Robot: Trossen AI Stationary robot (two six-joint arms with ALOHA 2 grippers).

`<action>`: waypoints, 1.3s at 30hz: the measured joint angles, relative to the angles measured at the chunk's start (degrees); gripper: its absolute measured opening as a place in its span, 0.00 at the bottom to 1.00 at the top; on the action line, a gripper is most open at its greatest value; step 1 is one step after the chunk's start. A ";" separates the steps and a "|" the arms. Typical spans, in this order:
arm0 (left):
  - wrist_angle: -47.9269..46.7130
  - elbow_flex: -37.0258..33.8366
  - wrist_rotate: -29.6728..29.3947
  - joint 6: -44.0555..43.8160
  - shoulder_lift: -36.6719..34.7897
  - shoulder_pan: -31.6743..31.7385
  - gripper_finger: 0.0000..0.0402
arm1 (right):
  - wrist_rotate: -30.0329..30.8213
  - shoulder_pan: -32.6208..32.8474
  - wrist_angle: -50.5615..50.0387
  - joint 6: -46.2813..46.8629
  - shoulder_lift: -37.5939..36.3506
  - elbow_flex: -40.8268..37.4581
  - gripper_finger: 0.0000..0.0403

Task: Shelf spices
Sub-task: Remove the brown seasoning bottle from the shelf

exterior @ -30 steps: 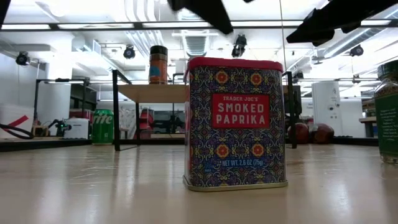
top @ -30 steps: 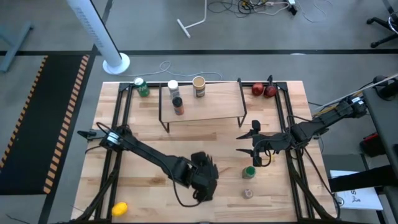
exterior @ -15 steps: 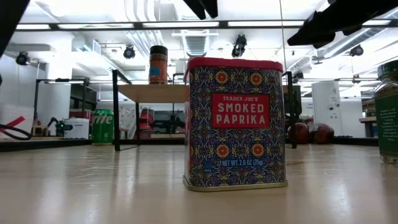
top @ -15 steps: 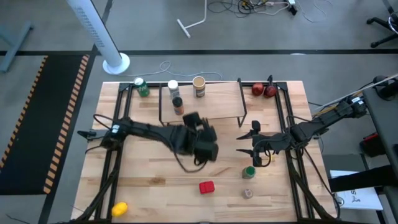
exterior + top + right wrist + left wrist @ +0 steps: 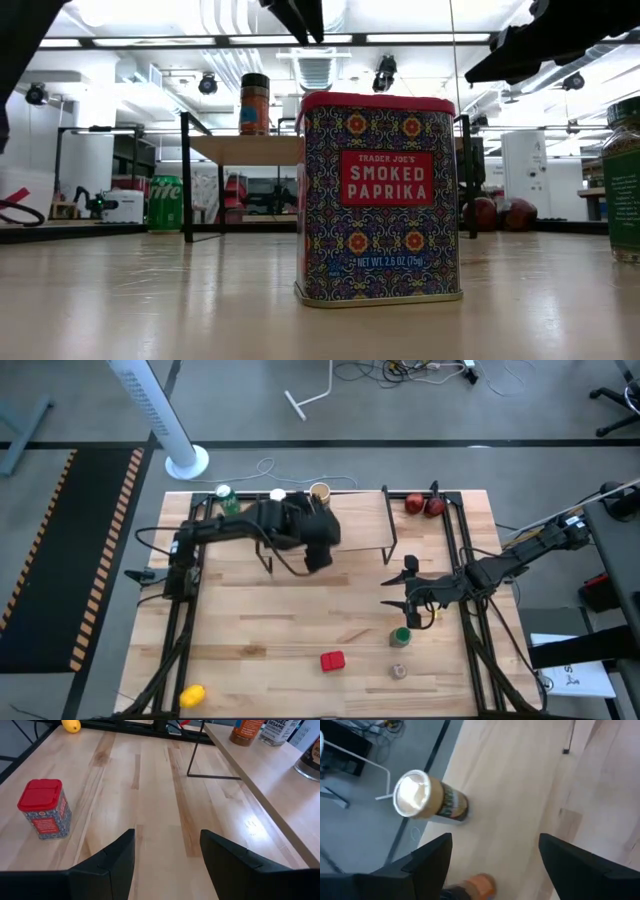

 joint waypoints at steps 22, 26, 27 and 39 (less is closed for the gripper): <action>4.29 0.00 13.69 14.15 -1.15 17.29 0.88 | -0.03 0.00 0.37 -0.41 0.00 -0.07 0.49; 5.76 -0.04 18.52 14.17 -1.15 19.68 0.90 | -0.25 0.00 0.37 -0.50 0.00 -0.07 0.49; 5.74 -0.07 18.72 14.17 -1.15 20.13 0.91 | -0.35 0.00 0.37 -0.50 0.00 -0.07 0.49; 8.35 -2.16 24.11 13.51 -0.85 22.79 0.99 | -0.61 0.00 0.76 -0.50 0.00 -0.07 0.49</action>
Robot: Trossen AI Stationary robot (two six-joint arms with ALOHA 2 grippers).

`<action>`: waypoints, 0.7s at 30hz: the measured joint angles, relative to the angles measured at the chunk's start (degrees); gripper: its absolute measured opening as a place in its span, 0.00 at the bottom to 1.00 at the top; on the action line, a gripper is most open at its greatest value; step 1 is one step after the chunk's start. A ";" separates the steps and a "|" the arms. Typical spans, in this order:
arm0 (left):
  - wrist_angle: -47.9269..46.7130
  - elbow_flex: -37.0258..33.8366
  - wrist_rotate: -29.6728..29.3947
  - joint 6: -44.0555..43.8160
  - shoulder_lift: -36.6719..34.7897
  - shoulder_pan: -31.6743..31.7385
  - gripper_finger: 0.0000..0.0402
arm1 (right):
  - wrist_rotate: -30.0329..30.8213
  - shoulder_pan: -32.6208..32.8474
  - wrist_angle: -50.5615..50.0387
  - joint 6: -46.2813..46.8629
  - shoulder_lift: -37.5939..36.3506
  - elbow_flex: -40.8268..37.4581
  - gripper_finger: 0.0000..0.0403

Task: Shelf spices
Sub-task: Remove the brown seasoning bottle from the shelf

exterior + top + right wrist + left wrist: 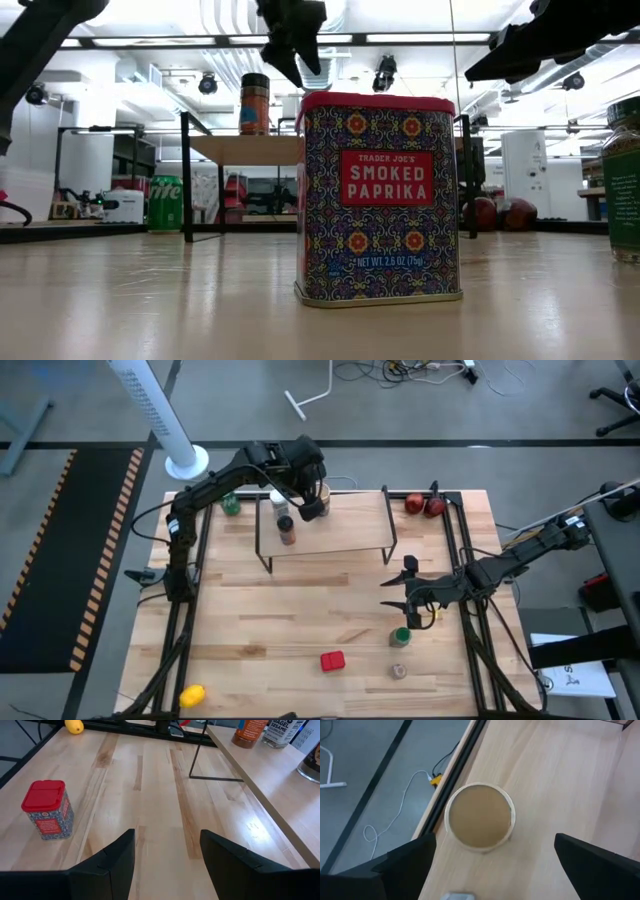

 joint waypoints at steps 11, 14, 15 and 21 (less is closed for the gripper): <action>6.55 -9.75 -2.69 1.12 0.04 0.48 0.99 | -0.47 0.02 0.50 -0.11 0.00 0.00 0.49; 8.11 -11.20 -3.19 1.75 0.08 0.61 1.00 | -0.47 0.01 0.48 -0.13 0.00 0.00 0.49; 8.78 -11.44 -3.19 1.89 0.08 0.59 1.00 | -0.47 0.01 0.49 -0.09 0.00 0.00 0.49; 11.48 -12.02 -3.18 2.08 0.08 0.60 0.99 | -0.47 0.02 0.48 -0.08 0.00 0.00 0.49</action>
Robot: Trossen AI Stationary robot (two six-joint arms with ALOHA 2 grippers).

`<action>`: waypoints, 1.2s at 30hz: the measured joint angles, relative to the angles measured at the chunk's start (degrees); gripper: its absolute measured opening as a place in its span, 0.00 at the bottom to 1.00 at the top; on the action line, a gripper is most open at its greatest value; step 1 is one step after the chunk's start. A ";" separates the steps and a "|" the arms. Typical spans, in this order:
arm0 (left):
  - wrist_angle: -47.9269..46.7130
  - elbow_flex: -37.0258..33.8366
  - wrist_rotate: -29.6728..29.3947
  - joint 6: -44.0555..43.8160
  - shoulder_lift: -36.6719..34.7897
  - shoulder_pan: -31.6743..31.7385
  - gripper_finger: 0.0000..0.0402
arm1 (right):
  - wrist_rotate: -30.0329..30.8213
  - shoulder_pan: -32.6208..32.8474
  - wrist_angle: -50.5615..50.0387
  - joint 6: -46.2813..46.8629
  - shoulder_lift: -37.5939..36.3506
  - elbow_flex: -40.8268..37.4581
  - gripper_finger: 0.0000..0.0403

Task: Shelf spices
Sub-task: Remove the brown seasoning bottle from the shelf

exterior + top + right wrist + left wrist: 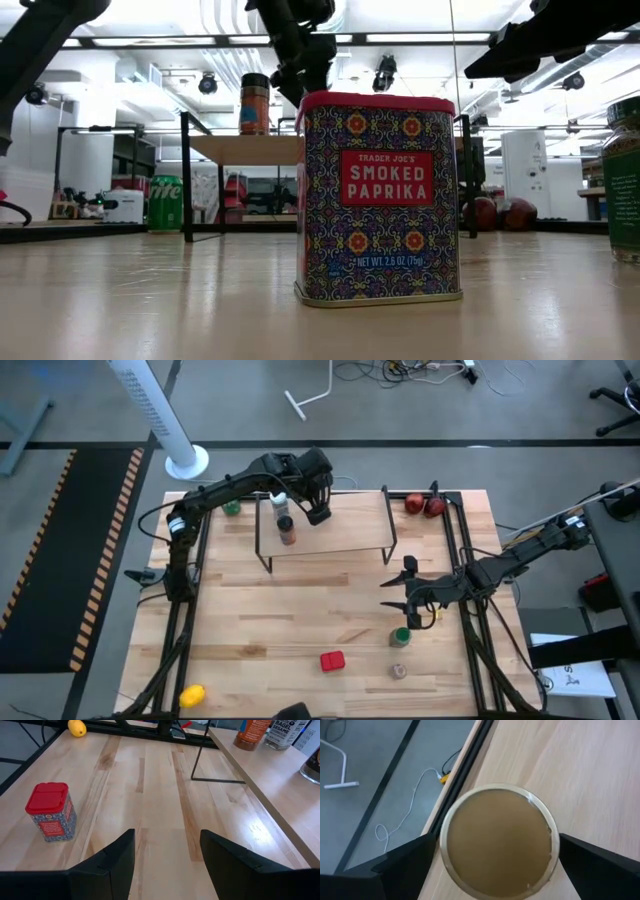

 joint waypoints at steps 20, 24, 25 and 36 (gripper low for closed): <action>5.50 -4.69 -1.91 0.00 0.02 -0.02 0.81 | 0.00 0.00 0.00 -0.05 0.00 0.00 0.49; 5.79 -4.59 -2.62 -0.23 0.02 -0.01 0.68 | 0.00 0.00 0.00 -0.01 0.00 0.00 0.49; 5.81 -4.56 -2.59 -0.30 0.01 -0.01 0.66 | 0.00 -0.02 -0.01 -0.01 0.00 0.00 0.49; 4.63 -4.56 -2.50 -0.64 -0.53 -0.80 0.66 | 0.02 -0.02 -0.02 0.01 0.00 0.00 0.49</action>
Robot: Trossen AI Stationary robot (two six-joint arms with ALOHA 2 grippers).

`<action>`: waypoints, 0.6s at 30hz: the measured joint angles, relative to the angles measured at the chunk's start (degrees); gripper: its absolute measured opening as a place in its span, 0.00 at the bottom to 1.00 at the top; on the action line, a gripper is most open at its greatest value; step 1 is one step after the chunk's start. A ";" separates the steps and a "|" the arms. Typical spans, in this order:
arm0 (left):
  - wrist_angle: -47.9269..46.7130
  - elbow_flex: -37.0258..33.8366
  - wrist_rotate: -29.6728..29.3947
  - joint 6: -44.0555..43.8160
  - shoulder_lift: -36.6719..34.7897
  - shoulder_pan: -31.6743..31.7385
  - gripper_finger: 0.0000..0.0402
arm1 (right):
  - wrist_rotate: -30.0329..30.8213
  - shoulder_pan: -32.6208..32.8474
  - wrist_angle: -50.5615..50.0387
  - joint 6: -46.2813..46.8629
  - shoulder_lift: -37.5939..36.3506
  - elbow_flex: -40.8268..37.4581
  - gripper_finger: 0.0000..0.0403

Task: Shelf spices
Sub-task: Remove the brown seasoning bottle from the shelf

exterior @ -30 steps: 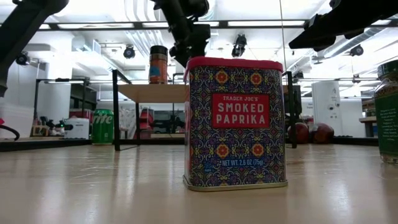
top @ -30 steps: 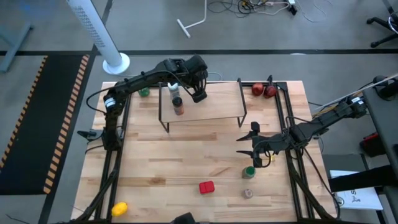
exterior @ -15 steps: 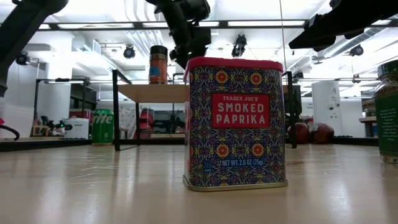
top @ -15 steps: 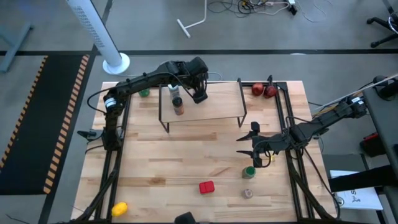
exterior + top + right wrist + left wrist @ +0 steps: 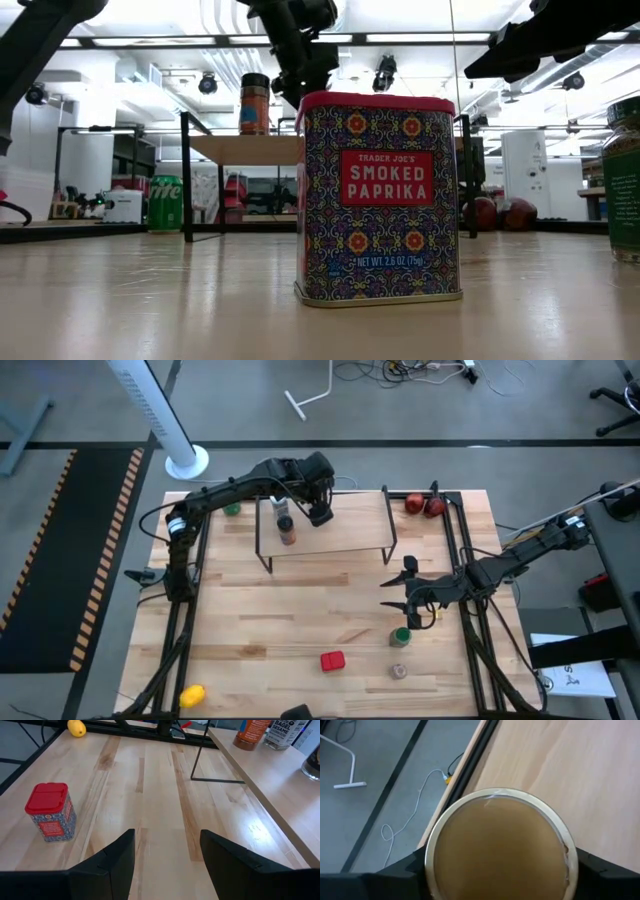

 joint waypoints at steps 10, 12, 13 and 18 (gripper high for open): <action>-4.03 4.83 4.44 -1.24 -0.37 -2.83 0.66 | 0.02 0.00 0.18 0.28 0.00 -0.57 0.49; -3.78 6.17 6.14 -1.91 -0.39 -3.82 0.66 | 0.02 0.00 0.32 0.68 0.00 -0.61 0.49; -3.84 6.69 7.09 -2.34 -0.39 -4.40 0.66 | 0.02 0.00 0.41 0.89 0.00 -0.71 0.49; -4.41 7.96 9.88 -3.83 -0.39 -8.66 0.66 | 0.03 0.00 0.43 2.25 0.00 -1.32 0.49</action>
